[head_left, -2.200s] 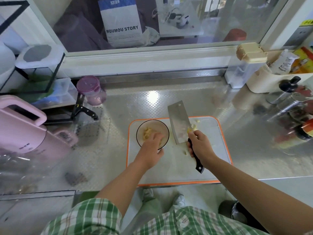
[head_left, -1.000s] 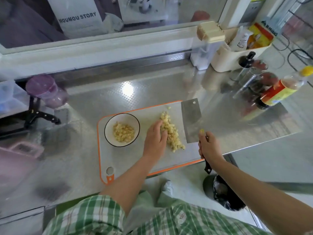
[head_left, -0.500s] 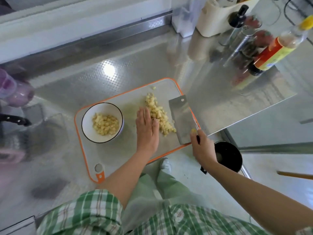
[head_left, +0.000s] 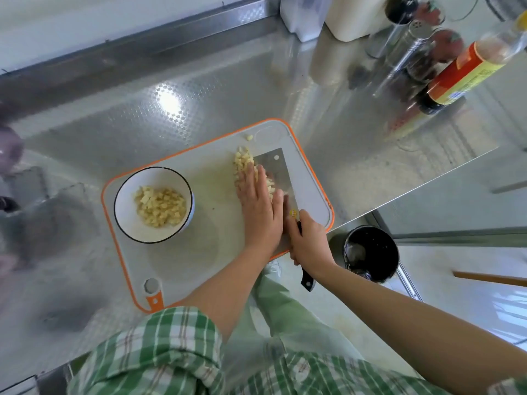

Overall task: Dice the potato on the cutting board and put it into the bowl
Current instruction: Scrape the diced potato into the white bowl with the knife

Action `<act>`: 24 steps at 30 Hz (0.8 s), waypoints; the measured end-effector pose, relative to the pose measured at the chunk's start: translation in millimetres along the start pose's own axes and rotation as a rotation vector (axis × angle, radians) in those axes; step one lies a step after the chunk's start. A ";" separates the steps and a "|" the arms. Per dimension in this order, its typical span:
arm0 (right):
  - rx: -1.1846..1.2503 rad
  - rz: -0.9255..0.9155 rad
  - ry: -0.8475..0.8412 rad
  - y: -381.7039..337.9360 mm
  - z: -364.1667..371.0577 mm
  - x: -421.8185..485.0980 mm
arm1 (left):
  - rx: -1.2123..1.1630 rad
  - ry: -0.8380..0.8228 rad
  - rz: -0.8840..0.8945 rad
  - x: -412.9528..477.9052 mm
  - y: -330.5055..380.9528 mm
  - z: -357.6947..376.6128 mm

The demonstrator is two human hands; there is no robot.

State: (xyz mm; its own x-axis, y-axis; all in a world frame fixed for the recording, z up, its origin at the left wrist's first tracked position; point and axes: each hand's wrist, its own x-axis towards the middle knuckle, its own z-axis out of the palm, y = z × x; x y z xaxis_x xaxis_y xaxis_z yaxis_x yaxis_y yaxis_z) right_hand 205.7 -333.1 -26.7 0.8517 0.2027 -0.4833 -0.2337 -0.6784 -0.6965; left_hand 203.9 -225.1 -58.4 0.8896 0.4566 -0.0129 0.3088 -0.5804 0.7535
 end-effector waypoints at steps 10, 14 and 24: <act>0.230 -0.018 -0.047 -11.6 -9.7 -11.3 | 0.016 0.091 0.075 1.8 15.6 -8.4; 0.237 -0.061 -0.071 -29.4 -9.4 -13.3 | 0.021 0.151 0.065 4.7 22.4 -30.5; 0.166 -0.289 -0.239 -101.9 38.9 -23.6 | 0.045 0.412 -0.026 8.9 -10.2 -121.7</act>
State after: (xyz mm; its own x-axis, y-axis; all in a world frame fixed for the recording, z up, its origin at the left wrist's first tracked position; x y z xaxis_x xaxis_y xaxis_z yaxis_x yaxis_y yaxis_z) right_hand 191.1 -241.3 35.1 0.7647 0.5401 -0.3515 -0.0901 -0.4506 -0.8882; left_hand 167.7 -132.9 13.8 0.6748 0.6980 0.2397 0.3522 -0.5900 0.7265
